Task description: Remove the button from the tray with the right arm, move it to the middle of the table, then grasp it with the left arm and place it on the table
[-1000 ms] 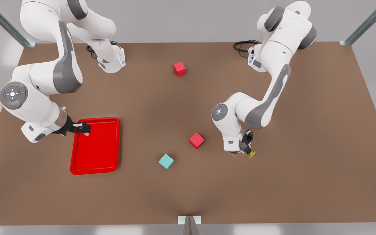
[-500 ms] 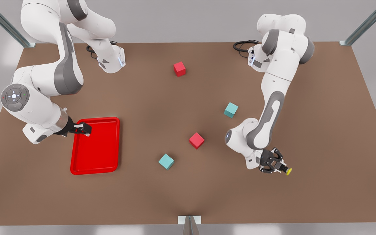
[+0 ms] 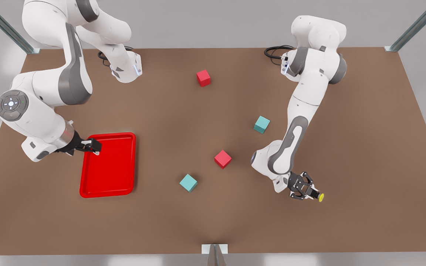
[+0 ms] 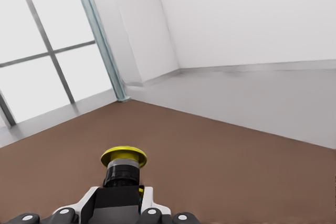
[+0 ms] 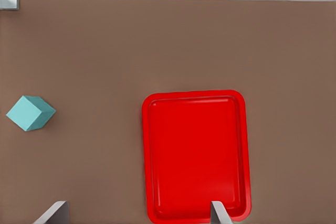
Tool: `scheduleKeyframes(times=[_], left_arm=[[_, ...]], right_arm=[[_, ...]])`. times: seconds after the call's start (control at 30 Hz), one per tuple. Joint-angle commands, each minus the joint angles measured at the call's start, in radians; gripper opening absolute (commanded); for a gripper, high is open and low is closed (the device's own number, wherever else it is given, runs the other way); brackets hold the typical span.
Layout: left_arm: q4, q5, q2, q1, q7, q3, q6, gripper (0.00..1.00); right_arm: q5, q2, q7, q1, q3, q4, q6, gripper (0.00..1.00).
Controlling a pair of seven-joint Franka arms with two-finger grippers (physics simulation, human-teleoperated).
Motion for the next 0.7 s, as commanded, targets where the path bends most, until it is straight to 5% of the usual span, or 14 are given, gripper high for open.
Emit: scheduleKeyframes(times=[0.0, 0.3, 0.67], left_arm=[[0.004, 0.006, 0.012, -0.002, -0.358, 0.000, 0.003, 0.44], [0.010, 0.003, 0.019, -0.014, -0.360, 0.000, -0.002, 0.44], [0.010, -0.002, 0.032, -0.028, -0.367, 0.000, -0.007, 0.44]], right_arm=[[-0.005, -0.003, -0.009, 0.001, 0.001, -0.001, 0.047, 1.00], [0.007, 0.015, -0.007, -0.139, -0.010, -0.021, 0.082, 1.00], [0.005, -0.041, -0.047, -0.079, 0.022, -0.016, 0.020, 1.00]])
